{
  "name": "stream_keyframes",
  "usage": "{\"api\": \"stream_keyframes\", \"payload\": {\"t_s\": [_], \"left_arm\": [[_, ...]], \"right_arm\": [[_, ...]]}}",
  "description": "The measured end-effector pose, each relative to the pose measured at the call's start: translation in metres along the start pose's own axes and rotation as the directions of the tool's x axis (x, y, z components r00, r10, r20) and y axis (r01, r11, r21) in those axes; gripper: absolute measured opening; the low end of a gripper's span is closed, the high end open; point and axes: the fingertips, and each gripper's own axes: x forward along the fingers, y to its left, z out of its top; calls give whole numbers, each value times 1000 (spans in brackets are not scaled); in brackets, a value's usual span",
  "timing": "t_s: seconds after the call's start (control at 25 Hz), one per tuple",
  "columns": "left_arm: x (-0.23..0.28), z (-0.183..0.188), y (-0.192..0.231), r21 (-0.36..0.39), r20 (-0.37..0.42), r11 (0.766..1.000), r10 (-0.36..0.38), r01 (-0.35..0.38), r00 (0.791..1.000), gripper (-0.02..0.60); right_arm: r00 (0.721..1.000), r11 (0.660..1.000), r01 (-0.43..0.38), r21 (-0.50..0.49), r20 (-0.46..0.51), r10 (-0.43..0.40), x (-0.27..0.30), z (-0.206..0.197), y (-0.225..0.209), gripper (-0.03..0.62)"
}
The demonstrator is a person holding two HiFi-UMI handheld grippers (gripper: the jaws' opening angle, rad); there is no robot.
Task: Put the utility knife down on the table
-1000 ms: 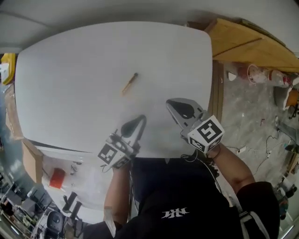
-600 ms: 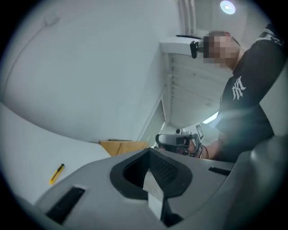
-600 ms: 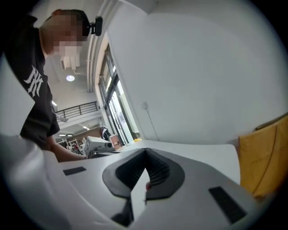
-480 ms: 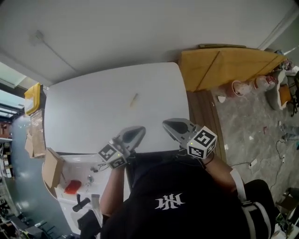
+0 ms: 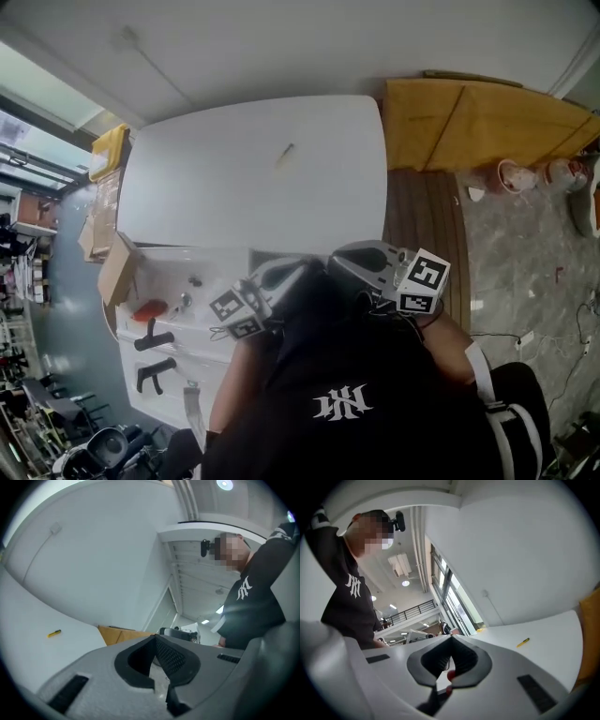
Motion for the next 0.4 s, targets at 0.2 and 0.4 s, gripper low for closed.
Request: {"api": "stream_keyframes", "payload": {"t_s": [0.2, 0.4], "left_arm": [[-26, -23, -36, -58, 34, 997, 49, -47, 998, 6], [-49, -21, -65, -34, 79, 997, 66, -64, 995, 10]], "right_arm": [[998, 996, -38, 84, 58, 33, -26, -20, 30, 3], [999, 998, -38, -59, 6, 39, -30, -27, 76, 3]]}}
